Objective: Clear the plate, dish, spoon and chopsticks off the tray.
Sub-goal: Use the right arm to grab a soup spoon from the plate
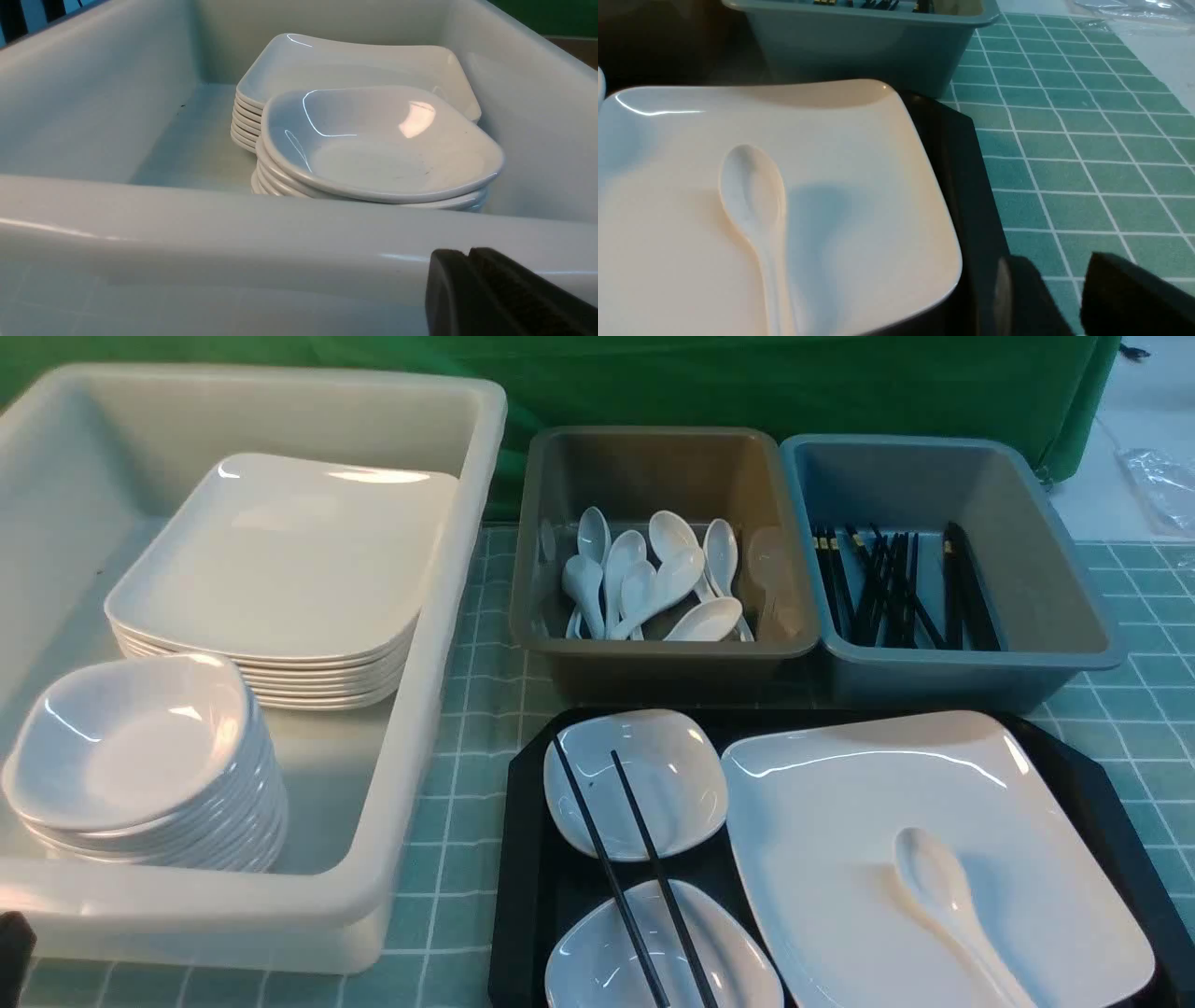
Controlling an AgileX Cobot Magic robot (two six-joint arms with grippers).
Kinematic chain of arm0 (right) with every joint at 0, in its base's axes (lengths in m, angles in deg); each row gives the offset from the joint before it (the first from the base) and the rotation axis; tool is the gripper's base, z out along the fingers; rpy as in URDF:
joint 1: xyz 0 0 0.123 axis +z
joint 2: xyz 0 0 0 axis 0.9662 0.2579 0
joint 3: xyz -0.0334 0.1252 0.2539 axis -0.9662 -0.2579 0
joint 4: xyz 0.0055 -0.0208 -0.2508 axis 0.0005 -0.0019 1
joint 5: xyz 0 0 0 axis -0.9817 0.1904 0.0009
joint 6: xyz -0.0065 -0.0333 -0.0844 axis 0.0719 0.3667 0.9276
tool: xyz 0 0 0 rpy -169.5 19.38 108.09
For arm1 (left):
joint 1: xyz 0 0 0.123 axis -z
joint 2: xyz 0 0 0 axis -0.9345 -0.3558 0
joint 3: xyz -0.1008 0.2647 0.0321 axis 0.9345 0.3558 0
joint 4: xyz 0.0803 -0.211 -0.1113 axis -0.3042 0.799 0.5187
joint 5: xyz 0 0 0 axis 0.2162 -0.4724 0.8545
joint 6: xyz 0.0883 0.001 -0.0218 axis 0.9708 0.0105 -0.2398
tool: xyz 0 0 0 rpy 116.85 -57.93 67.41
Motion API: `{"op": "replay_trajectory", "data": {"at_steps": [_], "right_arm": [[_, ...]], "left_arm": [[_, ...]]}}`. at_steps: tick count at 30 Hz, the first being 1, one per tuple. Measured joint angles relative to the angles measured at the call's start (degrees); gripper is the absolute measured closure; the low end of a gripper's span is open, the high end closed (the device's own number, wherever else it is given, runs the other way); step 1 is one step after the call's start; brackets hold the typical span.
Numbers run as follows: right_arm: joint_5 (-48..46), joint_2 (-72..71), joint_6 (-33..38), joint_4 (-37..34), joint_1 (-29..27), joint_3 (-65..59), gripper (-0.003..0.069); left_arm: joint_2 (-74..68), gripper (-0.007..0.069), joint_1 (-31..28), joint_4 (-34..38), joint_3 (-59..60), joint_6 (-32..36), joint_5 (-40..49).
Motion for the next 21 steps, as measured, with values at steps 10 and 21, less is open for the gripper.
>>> {"op": "replay_trajectory", "data": {"at_steps": [10,21], "right_arm": [[0.0,0.0,0.0,0.0,0.0,0.0,0.0418],[0.0,0.0,0.2,0.0,0.0,0.0,0.0418]], "left_arm": [[0.0,0.0607,0.0,0.0,0.0,0.0,0.0],[0.0,0.0607,0.0,18.0,0.0,-9.1,-12.6]]}}
